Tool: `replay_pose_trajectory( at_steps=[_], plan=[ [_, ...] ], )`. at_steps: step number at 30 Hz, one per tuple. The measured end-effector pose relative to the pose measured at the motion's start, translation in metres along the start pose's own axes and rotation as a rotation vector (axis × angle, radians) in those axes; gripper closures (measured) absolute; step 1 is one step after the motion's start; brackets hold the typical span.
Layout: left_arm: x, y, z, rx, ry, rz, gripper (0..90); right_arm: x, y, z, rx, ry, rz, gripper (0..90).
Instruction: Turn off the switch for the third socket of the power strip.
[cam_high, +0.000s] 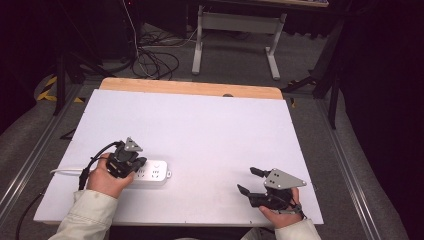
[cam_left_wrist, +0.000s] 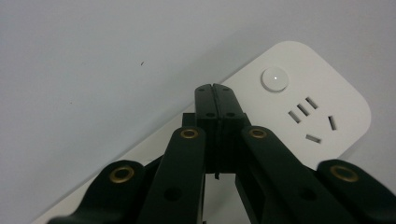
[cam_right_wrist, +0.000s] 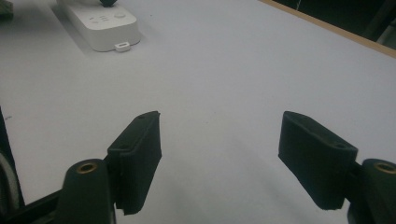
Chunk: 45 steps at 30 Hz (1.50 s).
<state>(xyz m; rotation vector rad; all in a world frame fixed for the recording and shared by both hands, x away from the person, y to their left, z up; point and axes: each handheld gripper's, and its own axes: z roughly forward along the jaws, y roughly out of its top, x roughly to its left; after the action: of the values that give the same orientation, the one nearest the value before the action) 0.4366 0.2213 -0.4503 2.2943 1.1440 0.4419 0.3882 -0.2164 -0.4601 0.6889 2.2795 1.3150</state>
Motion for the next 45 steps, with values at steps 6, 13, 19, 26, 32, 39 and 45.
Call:
replay_pose_trajectory(
  at_steps=[6,13,19,26,32,39,45],
  plan=[
    [0.001,-0.001,0.0,-0.009,-0.007,-0.011,90.0,0.001,0.0,0.001,0.001,0.001,-0.002,30.1],
    [0.003,0.001,-0.005,-0.037,-0.025,-0.053,90.0,0.0,0.0,0.001,-0.001,0.002,-0.004,30.1],
    [0.001,0.003,-0.013,-0.063,-0.028,-0.053,90.0,-0.001,0.0,0.001,-0.001,0.002,-0.006,30.1],
    [0.003,0.004,-0.018,-0.076,-0.038,-0.05,90.0,-0.001,0.0,0.001,-0.002,0.001,-0.002,30.1],
    [0.001,0.006,-0.026,-0.128,-0.029,-0.043,82.0,-0.001,0.0,0.0,-0.002,0.001,-0.003,30.1],
    [-0.003,0.007,-0.041,-0.193,-0.049,-0.037,54.8,-0.001,0.0,0.0,-0.003,-0.002,-0.007,30.1],
    [-0.006,0.006,-0.056,-0.278,-0.07,-0.014,43.9,-0.001,0.0,0.0,-0.003,0.001,-0.003,30.1]
  ],
)
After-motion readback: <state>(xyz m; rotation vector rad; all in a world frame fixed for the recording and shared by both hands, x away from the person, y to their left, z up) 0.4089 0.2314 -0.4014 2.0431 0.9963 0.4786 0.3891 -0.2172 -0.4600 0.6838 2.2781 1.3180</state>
